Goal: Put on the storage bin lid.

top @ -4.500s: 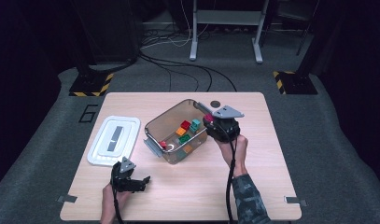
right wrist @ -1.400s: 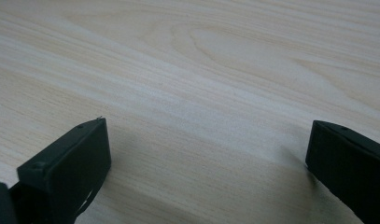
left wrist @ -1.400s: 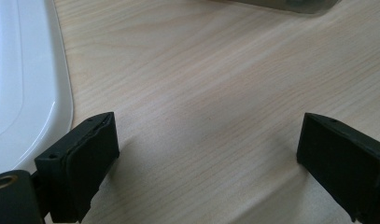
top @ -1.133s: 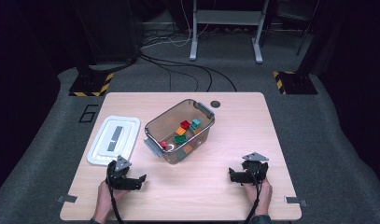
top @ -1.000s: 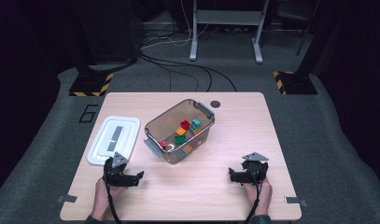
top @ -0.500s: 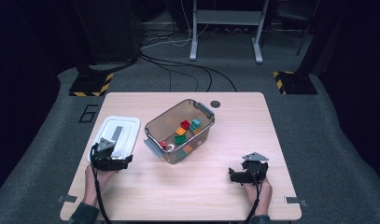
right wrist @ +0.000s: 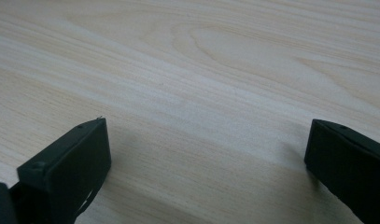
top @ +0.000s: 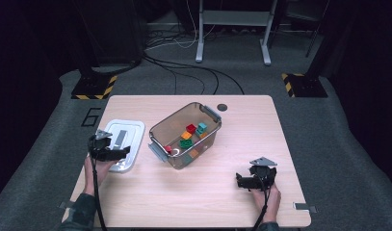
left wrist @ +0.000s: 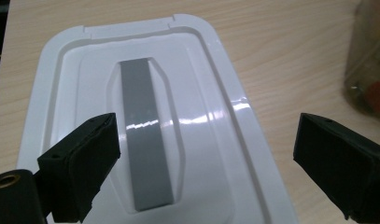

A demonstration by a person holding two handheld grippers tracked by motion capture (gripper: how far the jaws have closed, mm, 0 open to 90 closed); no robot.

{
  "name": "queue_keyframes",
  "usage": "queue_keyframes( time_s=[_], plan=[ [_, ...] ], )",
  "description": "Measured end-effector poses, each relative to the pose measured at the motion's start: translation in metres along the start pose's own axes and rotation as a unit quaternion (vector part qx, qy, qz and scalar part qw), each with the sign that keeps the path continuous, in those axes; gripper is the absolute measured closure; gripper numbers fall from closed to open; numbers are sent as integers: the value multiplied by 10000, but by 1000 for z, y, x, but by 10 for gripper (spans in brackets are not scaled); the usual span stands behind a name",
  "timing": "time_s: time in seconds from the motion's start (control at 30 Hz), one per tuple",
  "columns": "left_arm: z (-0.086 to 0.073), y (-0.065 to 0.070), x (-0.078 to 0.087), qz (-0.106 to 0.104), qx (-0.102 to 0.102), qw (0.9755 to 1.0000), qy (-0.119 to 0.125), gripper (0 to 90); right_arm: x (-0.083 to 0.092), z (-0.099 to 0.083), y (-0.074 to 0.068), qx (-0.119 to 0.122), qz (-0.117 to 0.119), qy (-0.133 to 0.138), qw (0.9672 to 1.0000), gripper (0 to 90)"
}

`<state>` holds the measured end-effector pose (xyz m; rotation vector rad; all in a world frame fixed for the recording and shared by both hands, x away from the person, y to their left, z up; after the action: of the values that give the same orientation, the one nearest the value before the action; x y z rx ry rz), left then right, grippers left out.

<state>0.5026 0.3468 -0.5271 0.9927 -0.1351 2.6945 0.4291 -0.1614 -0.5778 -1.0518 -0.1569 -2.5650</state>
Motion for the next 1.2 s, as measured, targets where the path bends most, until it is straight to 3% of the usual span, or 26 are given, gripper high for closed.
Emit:
queue_keyframes(
  time_s=[0.2, 0.4, 0.63, 0.7, 0.87, 0.97, 1.2],
  plan=[
    [7, -15, -16, 90, 177, 9997, -127, 56, 0, 0, 0, -6, 12, 0, 10000, 0],
    [7, -24, -29, 214, 160, 9991, -333, 58, 0, 0, 0, -8, 13, 1, 10000, 0],
    [6, -30, -40, 316, 218, 9984, -427, 323, 0, 0, 0, -8, 15, 5, 10000, 0],
    [4, -31, -43, 354, 256, 9978, -491, 348, 0, 0, 0, -5, 14, 6, 10000, 0],
    [3, -35, -47, 546, 301, 9973, -376, 430, 0, 0, -1, -8, 15, 5, 10000, 0],
    [0, -34, -48, 489, 308, 9976, -394, 525, 0, 0, -1, -8, 14, 6, 10000, 0],
    [-2, -31, -47, 592, 308, 9974, -258, 621, 0, 0, -1, -9, 13, 9, 10000, 0]
  ],
)
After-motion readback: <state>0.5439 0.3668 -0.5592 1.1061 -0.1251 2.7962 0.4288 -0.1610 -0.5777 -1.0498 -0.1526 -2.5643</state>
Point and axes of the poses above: each handheld gripper's, and its own axes: x roughly backward along the jaws, z roughly out of its top, y roughly to its right, the point moved 7 cm from there along -x, roughly forward along the jaws, and after that the axes turned 3 degrees about z, right-handed, at the moved point
